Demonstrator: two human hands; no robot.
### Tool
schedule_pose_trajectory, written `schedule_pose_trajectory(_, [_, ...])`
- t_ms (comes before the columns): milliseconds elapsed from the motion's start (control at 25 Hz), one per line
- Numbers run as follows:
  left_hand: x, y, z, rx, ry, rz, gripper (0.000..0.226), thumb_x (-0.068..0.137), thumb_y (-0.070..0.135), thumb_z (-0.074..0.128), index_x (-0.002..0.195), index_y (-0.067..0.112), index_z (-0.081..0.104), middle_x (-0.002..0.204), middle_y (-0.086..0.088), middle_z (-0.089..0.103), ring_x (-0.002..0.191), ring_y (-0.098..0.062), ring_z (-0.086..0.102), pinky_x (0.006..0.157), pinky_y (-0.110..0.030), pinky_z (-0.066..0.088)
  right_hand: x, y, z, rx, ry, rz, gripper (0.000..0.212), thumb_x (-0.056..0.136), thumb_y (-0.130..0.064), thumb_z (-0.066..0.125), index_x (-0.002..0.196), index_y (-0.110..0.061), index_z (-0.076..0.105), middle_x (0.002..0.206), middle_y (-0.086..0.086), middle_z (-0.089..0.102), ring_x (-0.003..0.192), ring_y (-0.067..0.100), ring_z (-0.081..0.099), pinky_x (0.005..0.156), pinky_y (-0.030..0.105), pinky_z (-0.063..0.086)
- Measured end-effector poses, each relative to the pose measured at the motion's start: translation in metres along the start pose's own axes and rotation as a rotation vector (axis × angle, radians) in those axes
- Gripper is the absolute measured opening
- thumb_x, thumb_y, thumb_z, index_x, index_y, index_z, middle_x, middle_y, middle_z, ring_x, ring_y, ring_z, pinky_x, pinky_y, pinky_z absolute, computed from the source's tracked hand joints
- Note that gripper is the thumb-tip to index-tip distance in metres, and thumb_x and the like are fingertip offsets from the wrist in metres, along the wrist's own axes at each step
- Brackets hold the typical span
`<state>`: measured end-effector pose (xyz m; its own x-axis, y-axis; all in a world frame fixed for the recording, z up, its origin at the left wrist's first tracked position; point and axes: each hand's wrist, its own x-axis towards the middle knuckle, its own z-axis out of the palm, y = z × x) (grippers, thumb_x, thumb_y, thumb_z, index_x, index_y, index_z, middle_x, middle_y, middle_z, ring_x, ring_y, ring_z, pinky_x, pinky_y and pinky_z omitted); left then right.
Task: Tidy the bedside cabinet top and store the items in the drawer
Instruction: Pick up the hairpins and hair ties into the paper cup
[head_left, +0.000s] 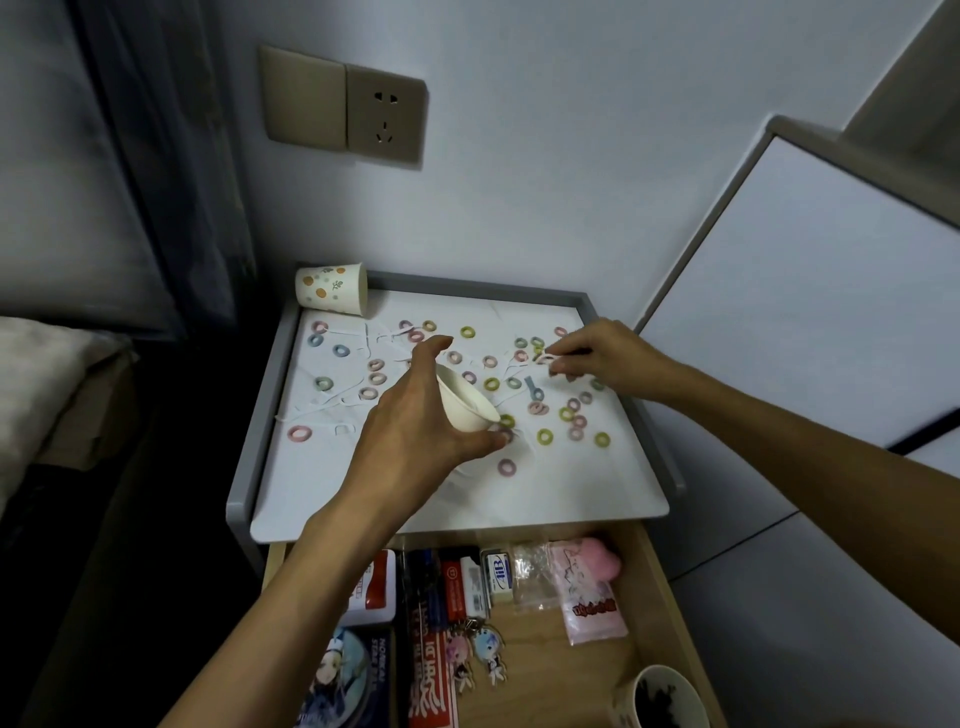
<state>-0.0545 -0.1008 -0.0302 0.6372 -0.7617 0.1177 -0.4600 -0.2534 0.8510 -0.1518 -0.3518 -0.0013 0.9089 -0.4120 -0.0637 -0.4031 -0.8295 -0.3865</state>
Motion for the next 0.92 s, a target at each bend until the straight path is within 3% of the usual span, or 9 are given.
schedule_pose_trajectory(160, [0.0,-0.001,0.0,0.009,0.0,0.011,0.102,0.065,0.041,0.086,0.146,0.034,0.025,0.137,0.005,0.052,0.111,-0.015,0.051,0.077,-0.024,0.036,-0.005,-0.065,-0.012,0.087,-0.158,-0.204,0.028,0.091,-0.016,0.065,0.117,-0.011,0.069,0.096,-0.009,0.072,0.082,0.003,0.067,0.075,0.016,0.052])
schedule_pose_trajectory(280, [0.001,-0.001,0.0,-0.019,-0.005,0.024,0.099,0.065,0.037,0.087,0.145,0.033,0.027,0.115,0.011,0.056,0.093,-0.008,0.052,0.068,-0.02,0.041,-0.005,-0.101,-0.004,-0.044,-0.226,-0.295,0.026,0.091,-0.016,0.065,0.117,-0.017,0.069,0.095,-0.013,0.069,0.084,0.003,0.066,0.075,0.013,0.049])
schedule_pose_trajectory(400, [0.001,0.001,-0.002,-0.027,-0.004,0.037,0.096,0.066,0.034,0.087,0.142,0.033,0.029,0.105,0.019,0.053,0.088,-0.006,0.055,0.069,-0.017,0.045,-0.004,-0.115,0.005,-0.01,-0.26,-0.302,0.018,0.087,-0.013,0.069,0.102,-0.022,0.066,0.084,-0.017,0.066,0.079,0.0,0.066,0.073,0.016,0.052])
schedule_pose_trajectory(560, [0.001,0.0,-0.004,-0.019,0.009,0.028,0.098,0.064,0.037,0.087,0.142,0.034,0.028,0.108,0.016,0.054,0.091,-0.007,0.054,0.067,-0.018,0.042,-0.003,-0.112,0.002,0.144,-0.181,-0.278,0.017,0.084,-0.012,0.073,0.097,-0.022,0.07,0.089,-0.015,0.07,0.083,-0.002,0.066,0.074,0.012,0.05])
schedule_pose_trajectory(680, [0.002,-0.002,-0.006,-0.004,0.036,-0.011,0.104,0.061,0.039,0.089,0.144,0.037,0.027,0.111,0.007,0.054,0.098,-0.017,0.055,0.072,-0.034,0.051,0.004,-0.085,0.0,0.35,0.023,-0.153,0.009,0.088,-0.012,0.068,0.094,-0.016,0.072,0.088,-0.003,0.074,0.079,0.009,0.07,0.074,0.02,0.055])
schedule_pose_trajectory(760, [0.002,-0.003,-0.008,-0.022,0.06,-0.027,0.105,0.059,0.04,0.09,0.143,0.038,0.028,0.119,0.003,0.057,0.104,-0.023,0.058,0.076,-0.041,0.055,0.016,-0.047,0.003,0.357,0.125,0.027,0.008,0.09,-0.011,0.066,0.094,-0.013,0.072,0.086,0.003,0.073,0.072,0.011,0.069,0.07,0.026,0.056])
schedule_pose_trajectory(920, [0.008,-0.007,-0.011,-0.01,0.089,-0.037,0.103,0.061,0.038,0.09,0.144,0.035,0.029,0.127,0.003,0.057,0.104,-0.014,0.052,0.078,-0.026,0.039,0.048,0.043,0.021,-0.021,0.05,0.514,0.024,0.088,-0.017,0.066,0.101,0.002,0.07,0.104,0.019,0.07,0.091,0.028,0.067,0.086,0.04,0.055])
